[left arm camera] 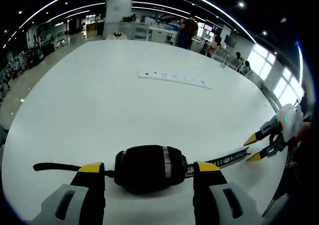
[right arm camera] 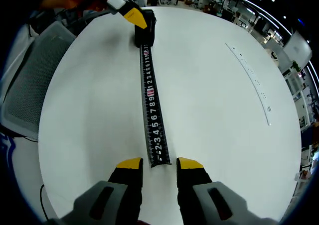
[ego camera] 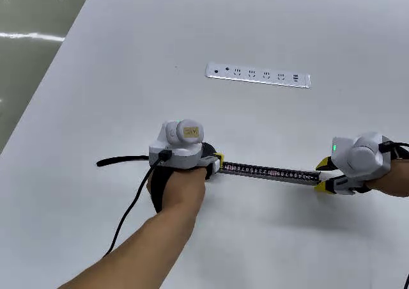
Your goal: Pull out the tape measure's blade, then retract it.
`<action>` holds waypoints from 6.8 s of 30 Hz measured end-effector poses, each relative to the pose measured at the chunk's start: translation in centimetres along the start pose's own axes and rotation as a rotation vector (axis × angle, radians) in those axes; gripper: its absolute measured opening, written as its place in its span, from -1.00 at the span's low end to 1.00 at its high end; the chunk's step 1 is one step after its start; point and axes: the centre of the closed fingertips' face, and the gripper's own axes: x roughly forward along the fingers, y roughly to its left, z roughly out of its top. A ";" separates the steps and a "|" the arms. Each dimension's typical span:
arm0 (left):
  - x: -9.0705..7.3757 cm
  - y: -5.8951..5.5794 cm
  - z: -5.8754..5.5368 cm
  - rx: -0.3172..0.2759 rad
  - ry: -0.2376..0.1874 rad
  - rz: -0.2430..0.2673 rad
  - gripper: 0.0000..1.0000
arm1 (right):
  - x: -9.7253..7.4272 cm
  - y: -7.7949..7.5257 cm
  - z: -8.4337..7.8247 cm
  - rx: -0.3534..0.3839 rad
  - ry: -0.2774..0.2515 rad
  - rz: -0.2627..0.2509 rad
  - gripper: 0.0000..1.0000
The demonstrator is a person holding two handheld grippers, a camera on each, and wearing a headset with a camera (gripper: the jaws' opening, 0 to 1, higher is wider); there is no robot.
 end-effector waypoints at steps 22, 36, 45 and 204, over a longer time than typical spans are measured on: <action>1.0 -0.1 0.1 -0.012 0.009 -0.009 0.27 | 0.6 -0.2 -0.3 -0.016 0.002 0.038 -0.65; 1.0 -0.3 0.0 0.002 0.017 -0.014 0.23 | 0.7 -0.1 -0.2 -0.031 0.018 0.076 -0.70; 0.9 -0.3 -0.1 0.023 0.024 -0.013 0.19 | 0.7 0.0 -0.3 -0.039 0.035 0.081 -0.72; 0.9 -0.4 -0.1 0.049 0.020 -0.039 0.17 | 5.9 0.8 11.7 -0.043 -0.107 0.078 -0.73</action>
